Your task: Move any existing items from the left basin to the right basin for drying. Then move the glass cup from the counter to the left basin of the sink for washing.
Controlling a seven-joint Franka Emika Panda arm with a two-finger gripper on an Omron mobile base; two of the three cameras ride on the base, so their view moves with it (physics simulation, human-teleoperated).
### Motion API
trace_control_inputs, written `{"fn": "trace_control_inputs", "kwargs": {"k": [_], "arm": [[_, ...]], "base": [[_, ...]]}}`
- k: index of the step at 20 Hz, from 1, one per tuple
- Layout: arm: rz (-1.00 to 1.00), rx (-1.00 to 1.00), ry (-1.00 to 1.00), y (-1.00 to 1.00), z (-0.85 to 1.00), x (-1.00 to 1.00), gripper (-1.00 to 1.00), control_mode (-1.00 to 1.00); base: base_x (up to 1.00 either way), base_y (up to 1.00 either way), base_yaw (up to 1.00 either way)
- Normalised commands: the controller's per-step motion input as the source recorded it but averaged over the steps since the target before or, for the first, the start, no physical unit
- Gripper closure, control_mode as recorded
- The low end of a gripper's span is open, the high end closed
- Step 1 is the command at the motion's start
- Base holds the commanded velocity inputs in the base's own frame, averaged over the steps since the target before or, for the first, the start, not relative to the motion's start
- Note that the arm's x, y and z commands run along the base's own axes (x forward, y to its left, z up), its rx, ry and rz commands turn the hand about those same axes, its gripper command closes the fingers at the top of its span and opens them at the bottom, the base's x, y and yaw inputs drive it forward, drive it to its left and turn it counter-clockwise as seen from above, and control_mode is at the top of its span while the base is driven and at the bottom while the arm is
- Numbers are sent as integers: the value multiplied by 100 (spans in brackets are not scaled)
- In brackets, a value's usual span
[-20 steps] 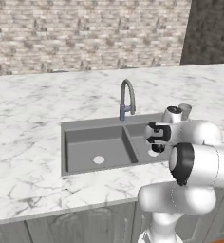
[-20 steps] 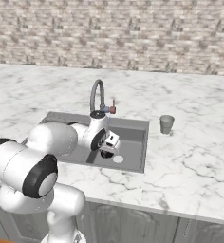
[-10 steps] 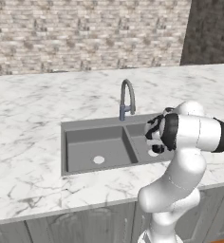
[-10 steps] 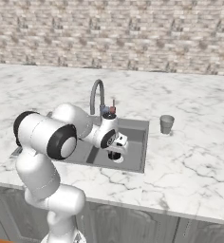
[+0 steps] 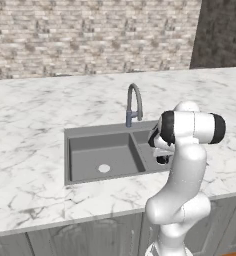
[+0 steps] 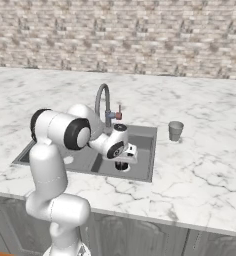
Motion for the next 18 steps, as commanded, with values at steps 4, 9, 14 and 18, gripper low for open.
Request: {"fn": "trace_control_inputs", "kwargs": {"k": [4,9,14,18], "arm": [[9,0,-4,-6,-34,35,100,-100],[7,0,-3,-4,-25,33,100,-100],[7,0,-4,-4,-20,23,-100,-100],[2,4,-5,-1,19,-3,-100,-100]], "base": [[0,0,0],[0,0,0],[0,0,0],[0,0,0]]}}
